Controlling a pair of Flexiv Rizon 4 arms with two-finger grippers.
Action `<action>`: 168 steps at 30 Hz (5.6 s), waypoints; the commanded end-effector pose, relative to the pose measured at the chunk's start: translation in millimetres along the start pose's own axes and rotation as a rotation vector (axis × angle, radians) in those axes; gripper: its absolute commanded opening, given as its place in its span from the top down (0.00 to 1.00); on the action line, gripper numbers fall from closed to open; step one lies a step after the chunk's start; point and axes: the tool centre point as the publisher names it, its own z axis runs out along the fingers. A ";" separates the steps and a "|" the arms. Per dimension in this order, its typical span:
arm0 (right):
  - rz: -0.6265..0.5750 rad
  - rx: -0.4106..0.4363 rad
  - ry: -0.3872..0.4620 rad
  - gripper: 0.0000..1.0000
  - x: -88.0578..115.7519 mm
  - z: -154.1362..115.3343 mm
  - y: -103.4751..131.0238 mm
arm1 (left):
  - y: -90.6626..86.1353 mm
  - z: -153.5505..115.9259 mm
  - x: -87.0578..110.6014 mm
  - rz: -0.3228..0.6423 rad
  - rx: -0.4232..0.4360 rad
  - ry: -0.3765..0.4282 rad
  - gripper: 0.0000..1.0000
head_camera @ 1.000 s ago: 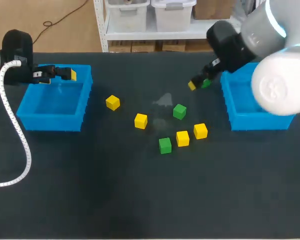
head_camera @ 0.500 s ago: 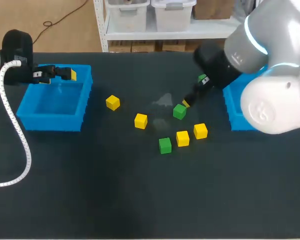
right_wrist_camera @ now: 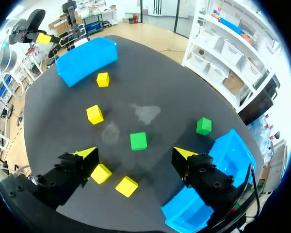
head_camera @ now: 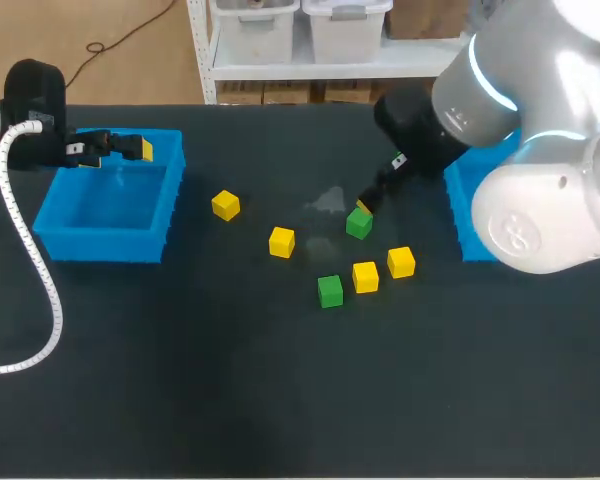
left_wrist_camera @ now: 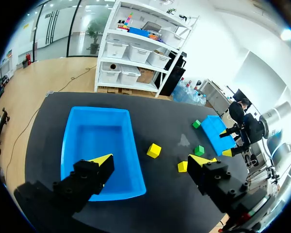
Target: Put the green cubes in the right bin and the yellow cubes in the left bin.
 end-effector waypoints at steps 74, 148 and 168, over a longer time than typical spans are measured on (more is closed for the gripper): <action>0.076 0.184 -0.017 1.00 -19.2 39.6 -33.6 | 3.0 0.5 1.3 0.003 0.013 -0.007 0.00; 0.375 0.526 0.025 0.00 -61.3 85.4 -111.2 | 3.0 0.5 1.3 0.003 0.013 -0.007 0.00; 0.288 0.560 0.165 0.00 -40.1 86.5 -142.6 | 3.0 0.5 1.3 0.003 0.013 -0.007 0.00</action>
